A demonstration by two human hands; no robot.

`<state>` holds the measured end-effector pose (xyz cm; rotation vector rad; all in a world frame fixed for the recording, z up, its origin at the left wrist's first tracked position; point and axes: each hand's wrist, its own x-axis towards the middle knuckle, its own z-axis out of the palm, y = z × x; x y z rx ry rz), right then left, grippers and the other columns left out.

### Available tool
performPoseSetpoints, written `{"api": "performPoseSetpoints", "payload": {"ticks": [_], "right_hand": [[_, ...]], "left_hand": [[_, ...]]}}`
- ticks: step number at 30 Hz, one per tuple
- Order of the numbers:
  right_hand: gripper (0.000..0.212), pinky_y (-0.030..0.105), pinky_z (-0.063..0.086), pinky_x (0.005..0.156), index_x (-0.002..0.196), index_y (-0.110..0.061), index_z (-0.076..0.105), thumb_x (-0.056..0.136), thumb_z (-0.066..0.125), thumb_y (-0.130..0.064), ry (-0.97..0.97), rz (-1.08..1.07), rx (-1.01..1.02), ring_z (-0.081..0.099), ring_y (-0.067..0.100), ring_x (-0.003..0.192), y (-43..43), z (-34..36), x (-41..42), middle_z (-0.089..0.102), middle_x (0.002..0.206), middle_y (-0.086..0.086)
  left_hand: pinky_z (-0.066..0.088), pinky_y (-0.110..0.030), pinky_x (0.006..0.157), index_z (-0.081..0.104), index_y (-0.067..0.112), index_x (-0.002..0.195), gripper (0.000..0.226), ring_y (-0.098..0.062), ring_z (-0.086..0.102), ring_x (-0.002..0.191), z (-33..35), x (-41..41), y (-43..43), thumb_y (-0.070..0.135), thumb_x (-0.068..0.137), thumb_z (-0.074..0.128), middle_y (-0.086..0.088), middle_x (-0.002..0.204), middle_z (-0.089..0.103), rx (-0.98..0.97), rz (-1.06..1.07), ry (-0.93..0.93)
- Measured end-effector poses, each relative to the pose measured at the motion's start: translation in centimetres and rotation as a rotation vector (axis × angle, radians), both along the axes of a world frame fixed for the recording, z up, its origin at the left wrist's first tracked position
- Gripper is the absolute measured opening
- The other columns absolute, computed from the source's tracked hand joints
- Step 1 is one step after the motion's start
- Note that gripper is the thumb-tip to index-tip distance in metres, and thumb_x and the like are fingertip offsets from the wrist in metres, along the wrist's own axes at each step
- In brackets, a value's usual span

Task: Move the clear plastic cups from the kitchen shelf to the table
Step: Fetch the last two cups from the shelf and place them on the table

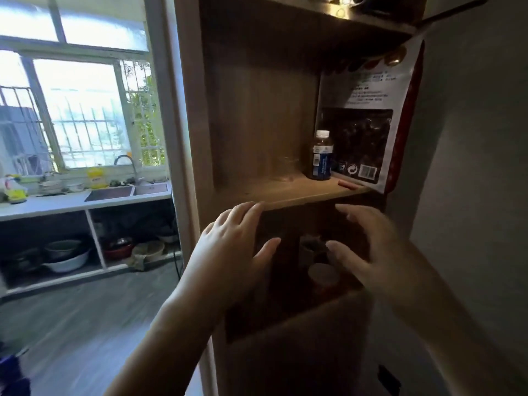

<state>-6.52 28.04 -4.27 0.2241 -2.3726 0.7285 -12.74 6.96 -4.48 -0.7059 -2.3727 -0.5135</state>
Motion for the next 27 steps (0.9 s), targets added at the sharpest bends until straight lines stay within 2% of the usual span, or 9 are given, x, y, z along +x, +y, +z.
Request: {"api": "performPoseSetpoints", "payload": {"ticks": [4, 9, 12, 15, 17, 20, 27], "right_hand": [[0.052, 0.023, 0.034, 0.093, 0.129, -0.025, 0.045, 0.081, 0.06, -0.039, 0.058, 0.077, 0.057, 0.039, 0.0, 0.115, 3.4, 1.6, -7.3, 0.041, 0.121, -0.018], [0.05, 0.028, 0.04, 0.092, 0.129, -0.026, 0.044, 0.083, 0.06, -0.039, 0.03, 0.156, 0.049, 0.045, 0.006, 0.115, 7.4, 3.5, -16.3, 0.05, 0.127, -0.008], [0.051, 0.034, 0.043, 0.095, 0.129, -0.022, 0.044, 0.084, 0.06, -0.038, 0.02, 0.183, 0.104, 0.047, 0.01, 0.116, 8.8, 4.2, -21.6, 0.051, 0.127, -0.003], [0.051, 0.029, 0.041, 0.09, 0.132, -0.02, 0.042, 0.086, 0.057, -0.036, -0.003, 0.199, 0.183, 0.048, 0.015, 0.114, 9.4, 4.7, -26.0, 0.051, 0.124, -0.001], [0.052, 0.03, 0.041, 0.092, 0.132, -0.019, 0.042, 0.086, 0.058, -0.034, -0.001, 0.218, 0.217, 0.046, 0.016, 0.117, 9.4, 5.0, -28.5, 0.049, 0.129, 0.001], [0.051, 0.034, 0.042, 0.095, 0.131, -0.021, 0.043, 0.084, 0.06, -0.032, -0.004, 0.23, 0.206, 0.045, 0.016, 0.119, 9.3, 5.2, -31.5, 0.049, 0.132, 0.001], [0.057, 0.029, 0.043, 0.091, 0.133, -0.023, 0.04, 0.082, 0.06, -0.038, -0.026, 0.252, 0.286, 0.044, 0.014, 0.118, 8.8, 4.5, -36.8, 0.047, 0.134, -0.002]], "left_hand": [[0.035, -0.035, 0.1, 0.036, 0.021, 0.135, 0.059, -0.019, 0.042, 0.124, 0.8, -5.3, 2.3, 0.05, 0.085, 0.049, 0.0, 0.134, 0.049, 0.034, 0.092, -0.006], [0.026, -0.032, 0.106, 0.03, 0.011, 0.14, 0.064, -0.022, 0.033, 0.131, 2.5, -12.6, 5.6, 0.04, 0.087, 0.052, -0.008, 0.144, 0.039, 0.009, 0.196, -0.016], [0.028, -0.037, 0.108, 0.029, 0.014, 0.141, 0.064, -0.023, 0.03, 0.133, 3.5, -16.6, 7.1, 0.04, 0.087, 0.052, -0.007, 0.146, 0.036, 0.047, 0.26, -0.043], [0.029, -0.043, 0.108, 0.026, 0.016, 0.142, 0.063, -0.024, 0.028, 0.134, 4.3, -20.2, 7.7, 0.041, 0.088, 0.049, -0.006, 0.148, 0.033, 0.039, 0.371, -0.124], [0.031, -0.044, 0.107, 0.028, 0.015, 0.141, 0.062, -0.025, 0.03, 0.133, 4.7, -22.3, 7.8, 0.04, 0.088, 0.048, -0.007, 0.147, 0.034, 0.003, 0.43, -0.139], [0.037, -0.045, 0.102, 0.033, 0.015, 0.138, 0.058, -0.026, 0.036, 0.129, 4.9, -24.9, 7.9, 0.039, 0.088, 0.05, -0.008, 0.142, 0.041, -0.017, 0.48, -0.15], [0.039, -0.044, 0.099, 0.034, 0.014, 0.137, 0.056, -0.027, 0.038, 0.125, 4.6, -28.6, 8.1, 0.038, 0.088, 0.047, -0.009, 0.138, 0.043, -0.092, 0.552, -0.183]]}}
